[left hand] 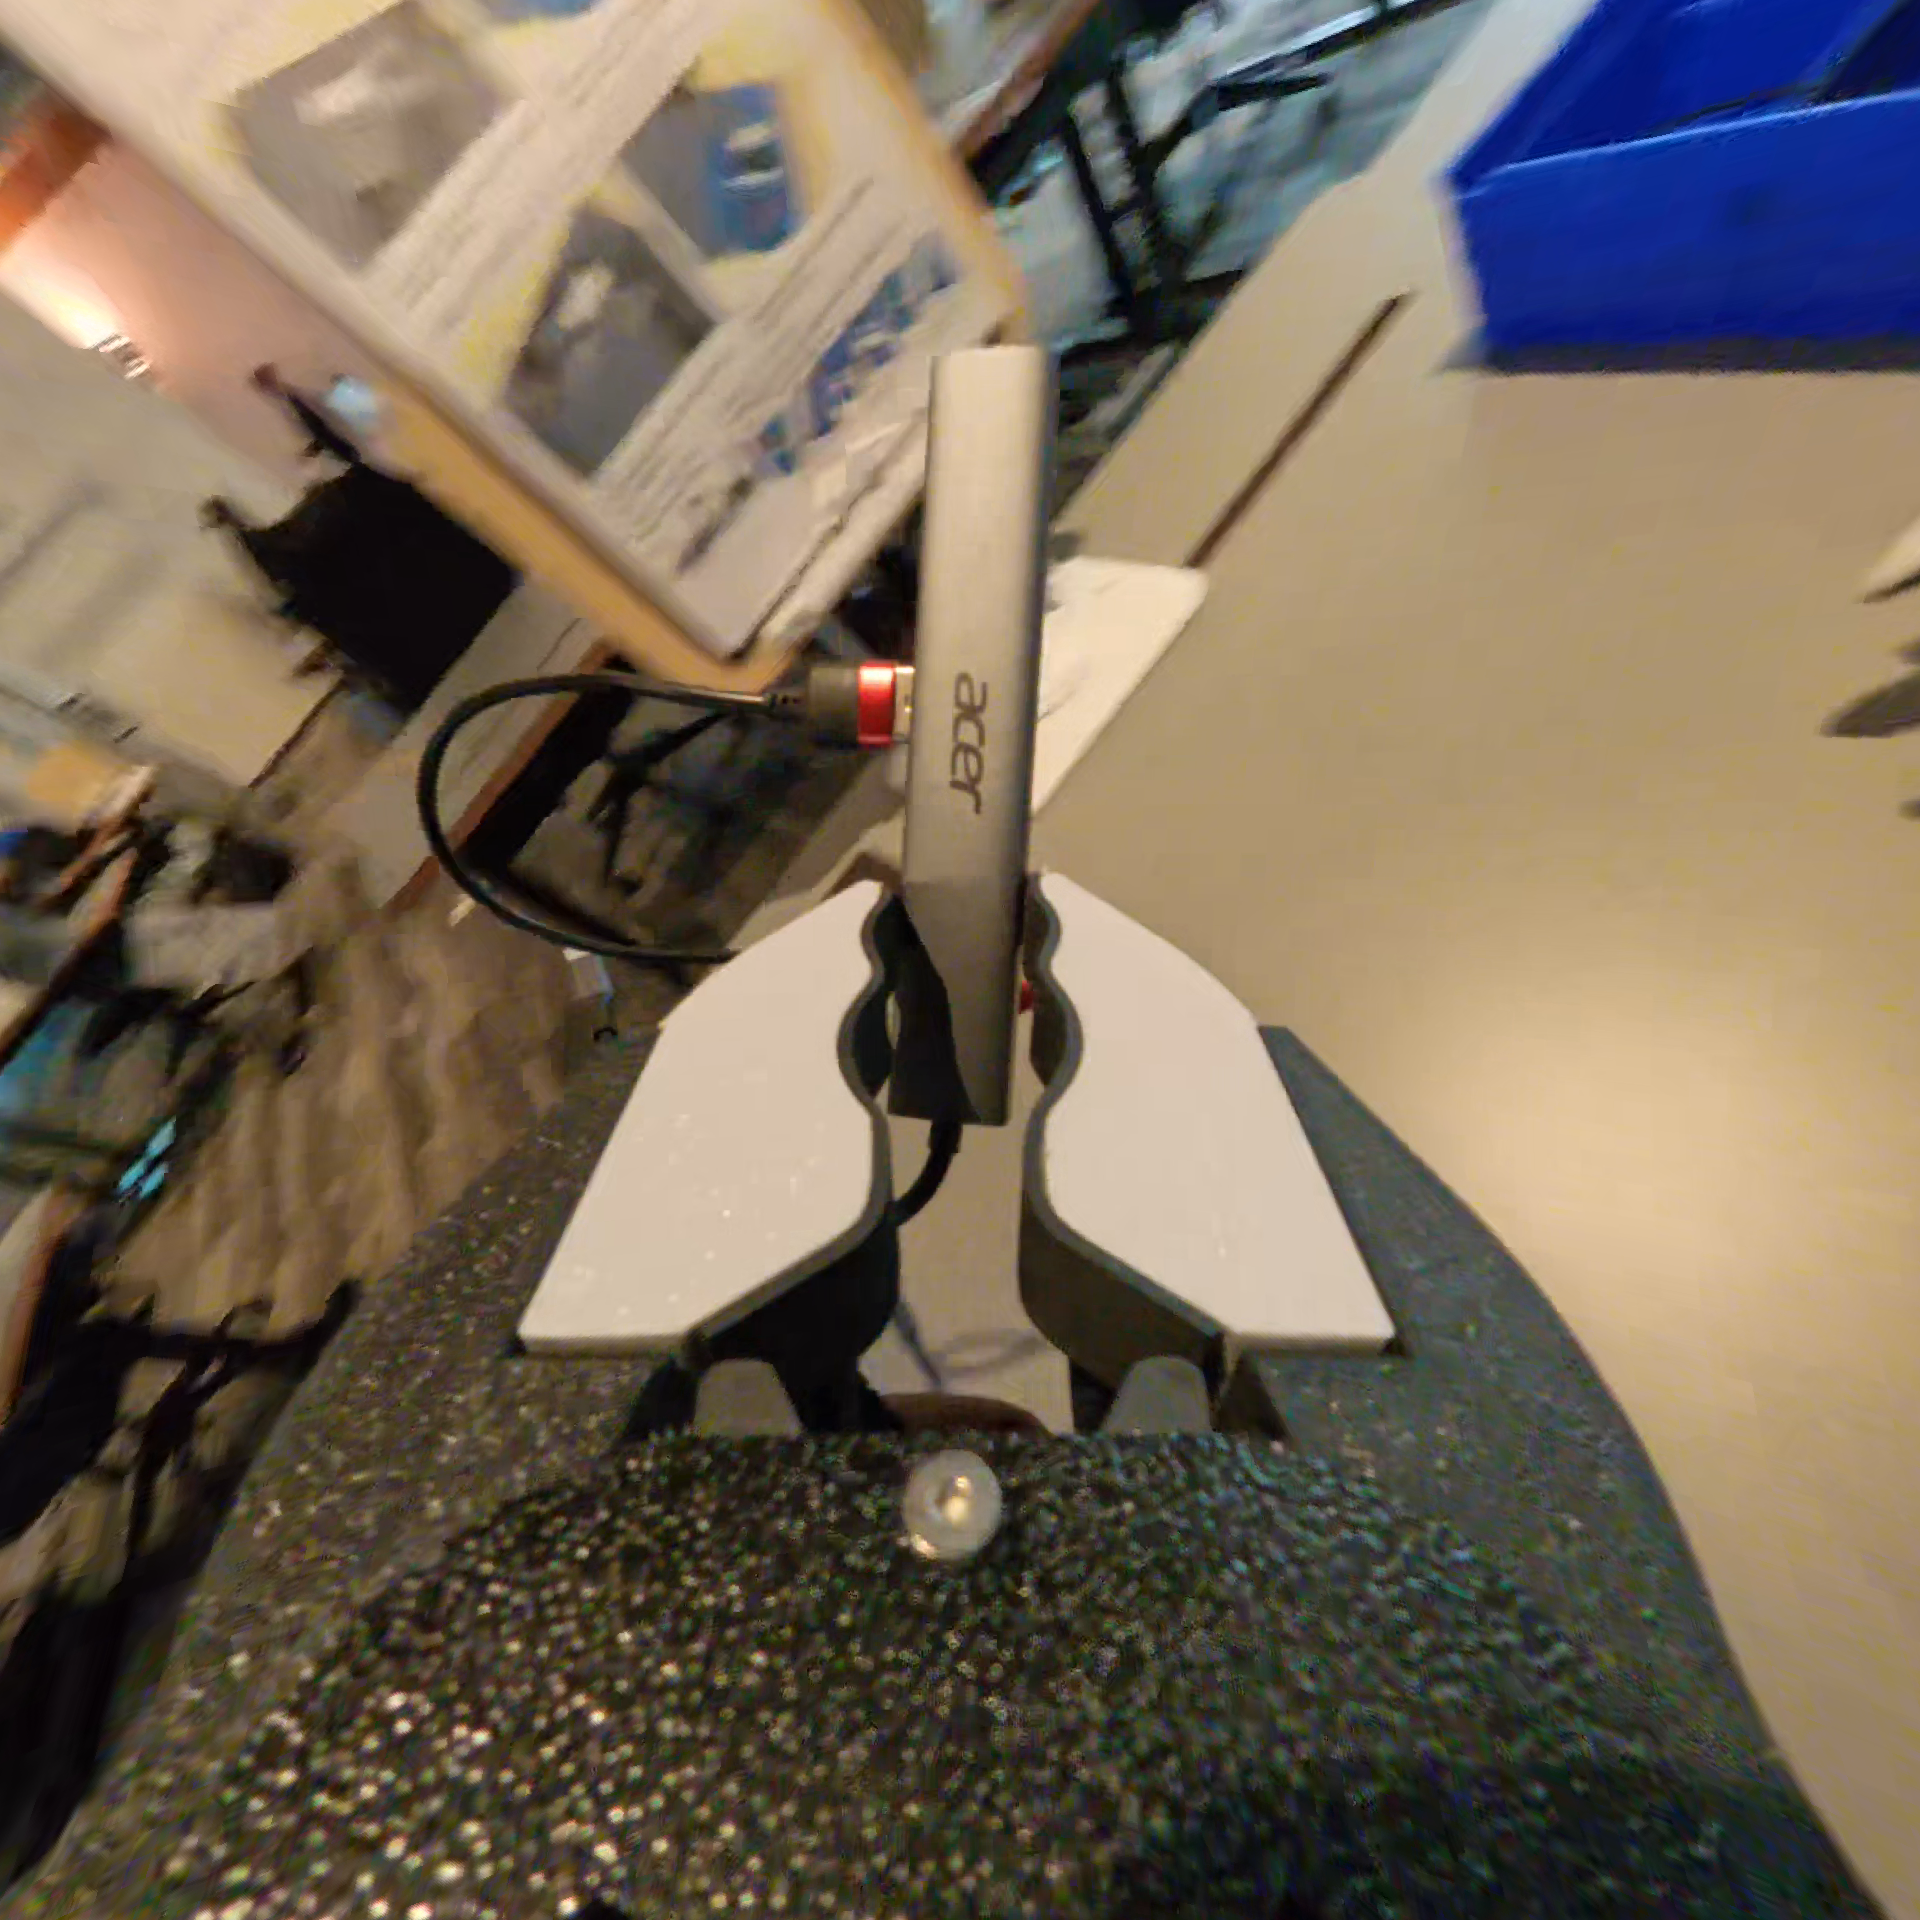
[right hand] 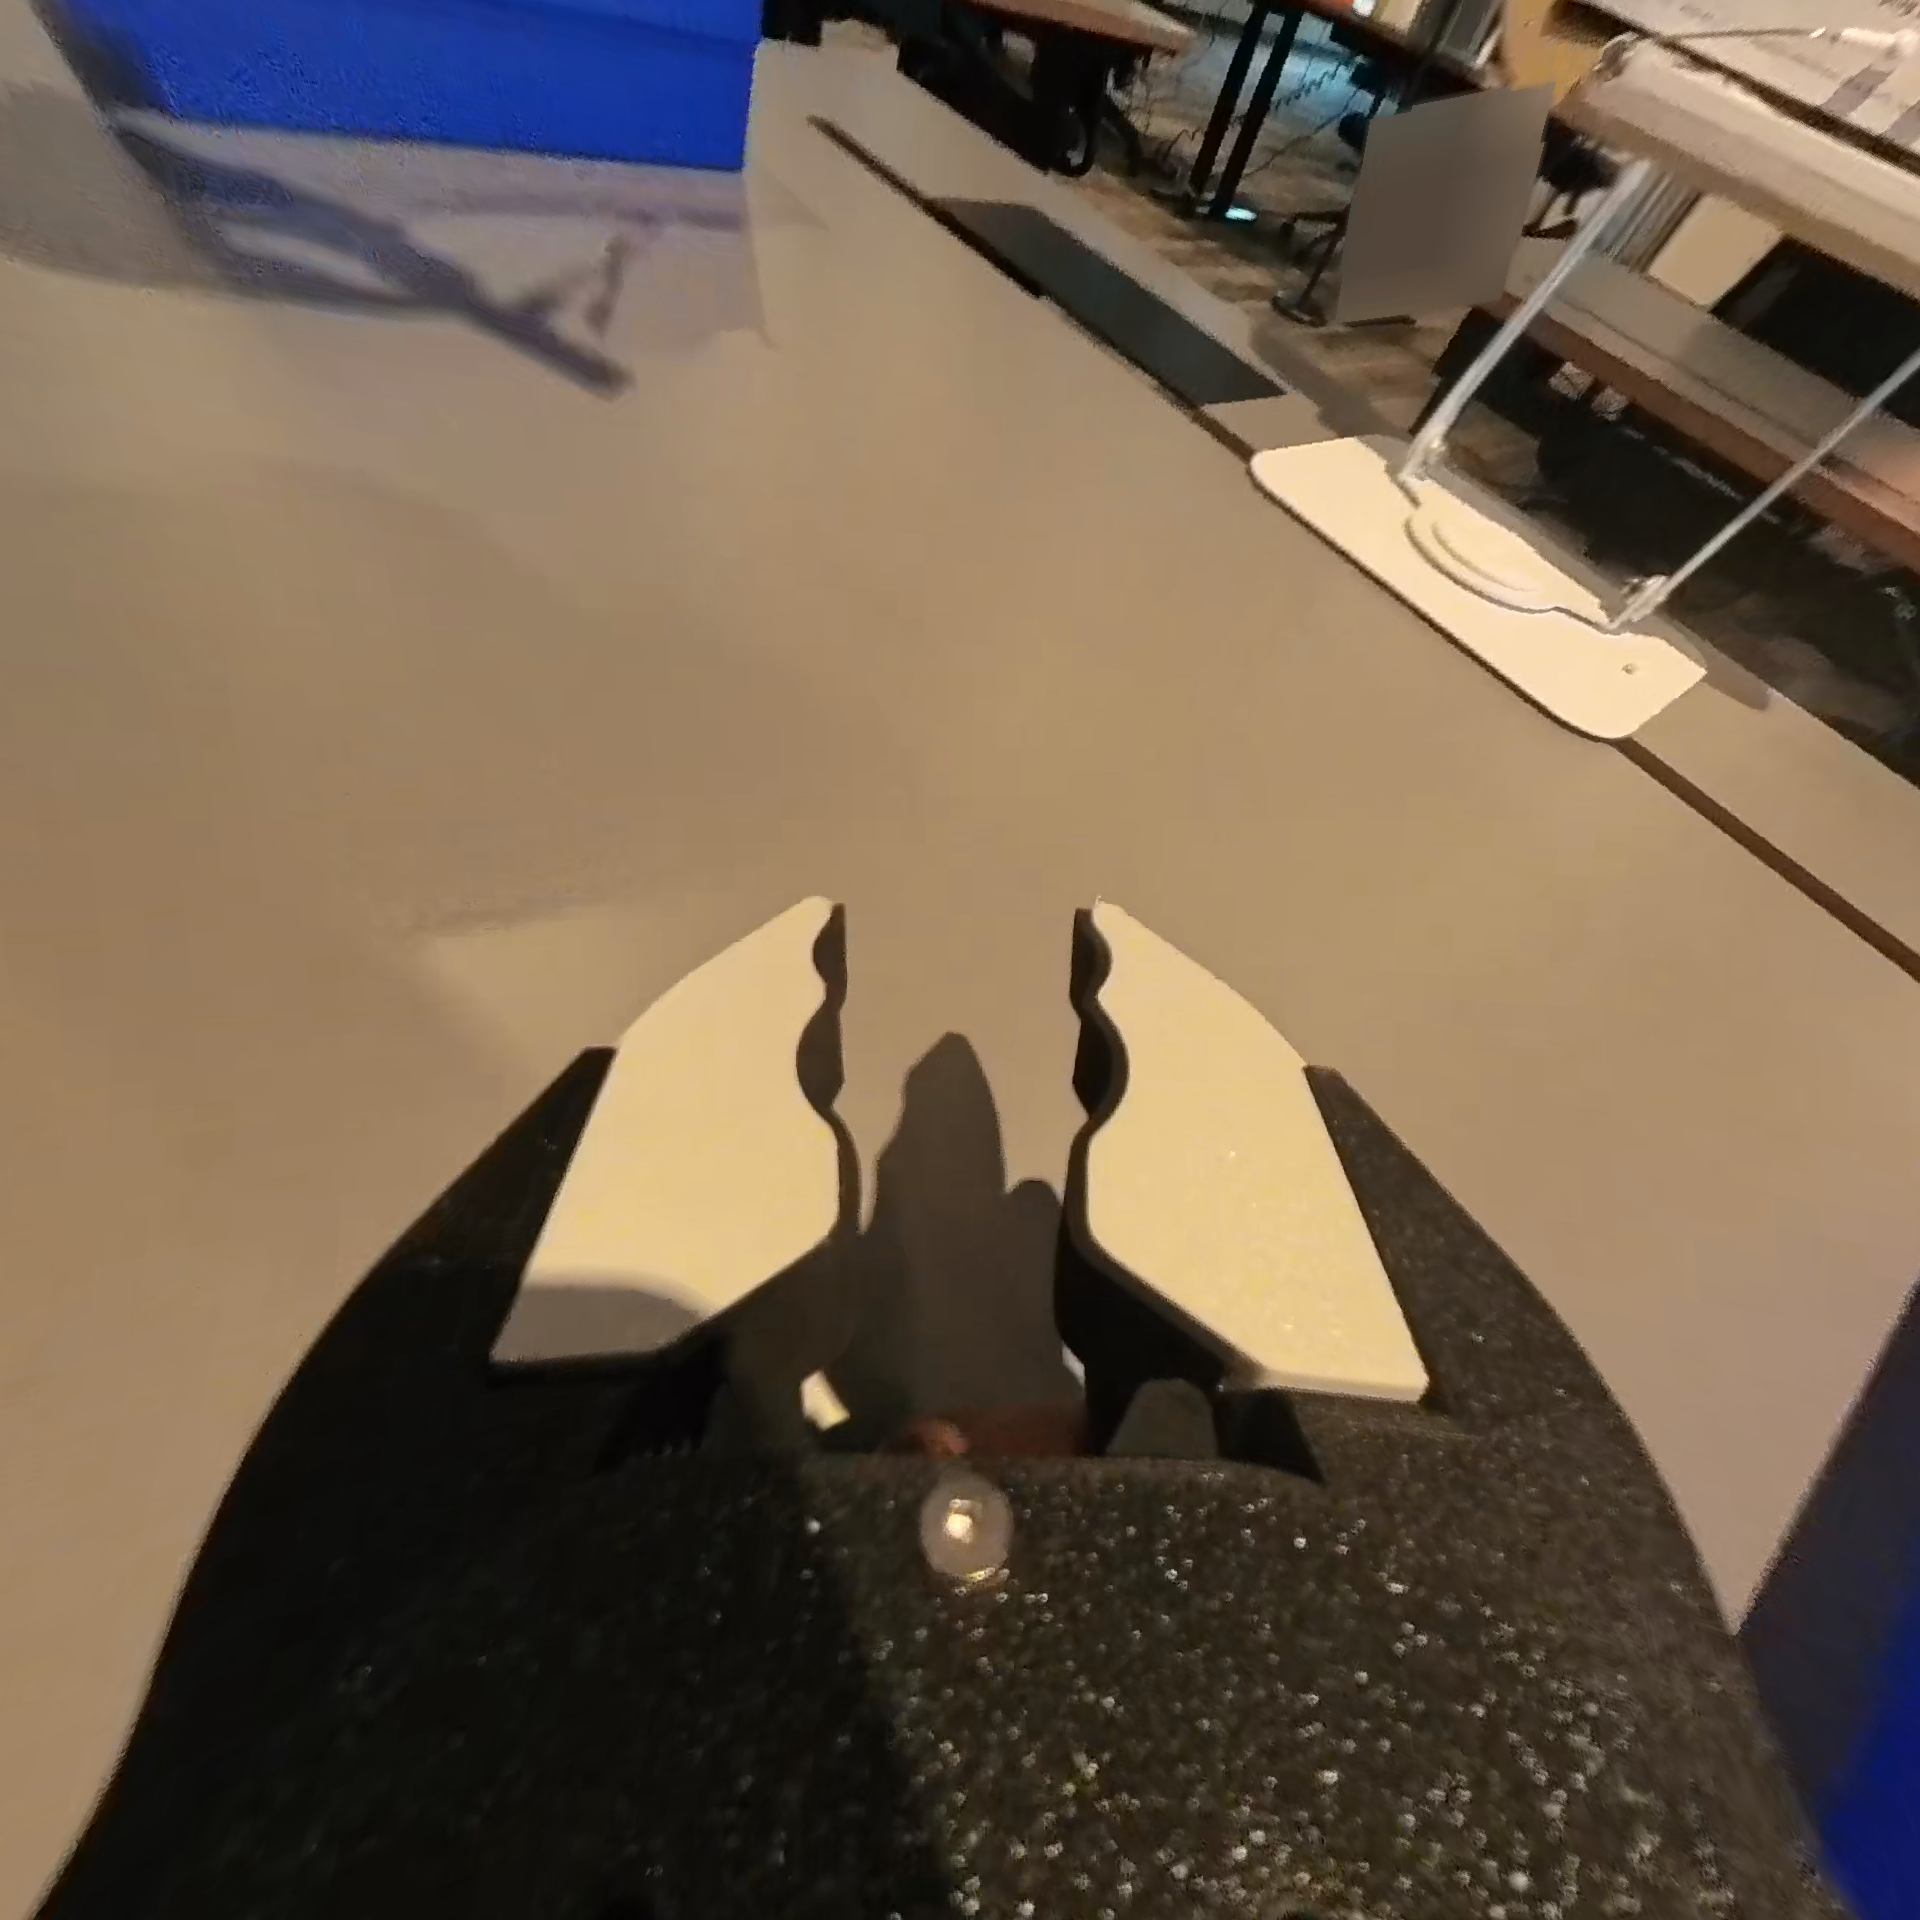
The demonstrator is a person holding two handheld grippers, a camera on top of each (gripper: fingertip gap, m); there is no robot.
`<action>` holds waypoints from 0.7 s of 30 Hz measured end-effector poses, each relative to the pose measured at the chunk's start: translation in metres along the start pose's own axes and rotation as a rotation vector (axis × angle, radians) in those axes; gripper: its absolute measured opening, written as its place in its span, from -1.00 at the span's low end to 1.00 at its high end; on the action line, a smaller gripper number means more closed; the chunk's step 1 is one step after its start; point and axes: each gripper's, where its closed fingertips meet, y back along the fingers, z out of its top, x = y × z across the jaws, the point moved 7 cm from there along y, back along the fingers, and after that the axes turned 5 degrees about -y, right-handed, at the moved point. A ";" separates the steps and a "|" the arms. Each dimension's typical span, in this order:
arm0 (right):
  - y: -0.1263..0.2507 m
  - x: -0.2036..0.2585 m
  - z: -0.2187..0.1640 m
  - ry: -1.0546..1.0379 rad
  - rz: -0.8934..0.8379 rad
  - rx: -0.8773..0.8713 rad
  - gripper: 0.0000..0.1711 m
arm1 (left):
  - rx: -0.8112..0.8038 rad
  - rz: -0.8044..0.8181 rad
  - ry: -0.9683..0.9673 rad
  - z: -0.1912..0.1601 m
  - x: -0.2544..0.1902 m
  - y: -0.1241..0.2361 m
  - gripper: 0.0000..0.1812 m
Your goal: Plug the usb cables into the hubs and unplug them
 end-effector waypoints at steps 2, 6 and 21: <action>0.004 -0.006 0.000 -0.026 -0.016 -0.029 -0.52 | -0.031 -0.154 -0.013 0.008 -0.037 -0.031 -0.75; 0.014 -0.023 -0.003 -0.098 -0.055 -0.067 -0.53 | -0.027 -0.419 -0.039 0.006 -0.115 -0.094 -0.76; 0.019 -0.027 -0.009 0.043 -0.132 -0.034 -0.53 | -0.121 -1.030 -0.449 -0.037 -0.276 -0.119 -0.76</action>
